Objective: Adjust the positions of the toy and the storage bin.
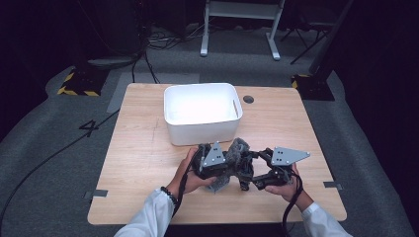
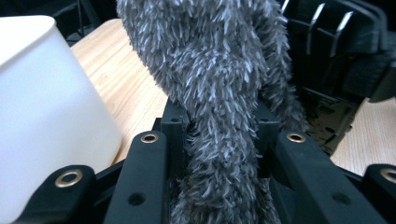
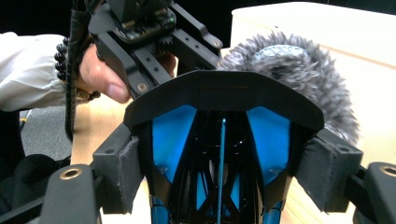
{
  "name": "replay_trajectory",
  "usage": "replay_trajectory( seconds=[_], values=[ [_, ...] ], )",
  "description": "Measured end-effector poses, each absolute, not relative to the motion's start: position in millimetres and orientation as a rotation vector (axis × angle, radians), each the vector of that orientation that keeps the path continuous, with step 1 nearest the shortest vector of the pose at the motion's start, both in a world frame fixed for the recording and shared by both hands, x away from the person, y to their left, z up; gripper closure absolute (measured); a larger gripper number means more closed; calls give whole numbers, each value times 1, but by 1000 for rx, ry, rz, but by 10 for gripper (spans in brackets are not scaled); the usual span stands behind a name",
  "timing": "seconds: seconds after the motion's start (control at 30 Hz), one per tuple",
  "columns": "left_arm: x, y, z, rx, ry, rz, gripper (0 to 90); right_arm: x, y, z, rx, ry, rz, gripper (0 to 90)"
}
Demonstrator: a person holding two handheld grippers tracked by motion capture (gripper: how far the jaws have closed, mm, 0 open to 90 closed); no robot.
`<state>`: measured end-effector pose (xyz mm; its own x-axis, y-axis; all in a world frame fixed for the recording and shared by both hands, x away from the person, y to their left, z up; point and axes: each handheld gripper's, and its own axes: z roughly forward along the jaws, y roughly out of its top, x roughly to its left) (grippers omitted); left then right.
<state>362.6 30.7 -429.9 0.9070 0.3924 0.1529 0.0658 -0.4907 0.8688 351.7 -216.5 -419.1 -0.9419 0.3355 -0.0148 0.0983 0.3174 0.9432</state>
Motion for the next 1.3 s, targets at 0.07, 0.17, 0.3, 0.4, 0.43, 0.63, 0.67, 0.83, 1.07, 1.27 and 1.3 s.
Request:
replay_trajectory(
  seconds=[0.07, 0.17, 0.3, 0.4, 0.43, 0.63, 0.67, 0.83, 1.07, 1.27, 1.3],
  values=[
    [365, 25, -434, 2070, 321, 388, 676, 353, -218, -419, 402, 2367, 1678, 253],
    [366, 15, -440, 2093, 311, 363, 675, 354, -221, -418, 423, 2341, 1689, 253],
    [367, 6, -451, 2110, 320, 306, 674, 355, -225, -417, 422, 2330, 1689, 253],
    [364, -2, -459, 2154, 298, 289, 673, 354, -228, -417, 422, 2325, 1696, 254],
    [363, -4, -462, 2162, 294, 283, 673, 354, -229, -416, 422, 2323, 1697, 253],
    [357, -11, -470, 2200, 260, 228, 674, 353, -233, -413, 421, 2312, 1701, 253],
    [355, -11, -471, 2207, 251, 224, 673, 352, -234, -412, 424, 2307, 1705, 253],
    [349, -13, -473, 2233, 223, 185, 672, 354, -239, -411, 457, 2283, 1715, 253],
    [338, -7, -470, 2268, 173, 150, 672, 356, -243, -409, 484, 2256, 1701, 253],
    [339, 8, -456, 2196, 184, 151, 668, 356, -244, -408, 483, 2249, 1708, 253],
    [340, 12, -452, 2173, 191, 159, 669, 356, -244, -408, 480, 2253, 1704, 253]
  ],
)
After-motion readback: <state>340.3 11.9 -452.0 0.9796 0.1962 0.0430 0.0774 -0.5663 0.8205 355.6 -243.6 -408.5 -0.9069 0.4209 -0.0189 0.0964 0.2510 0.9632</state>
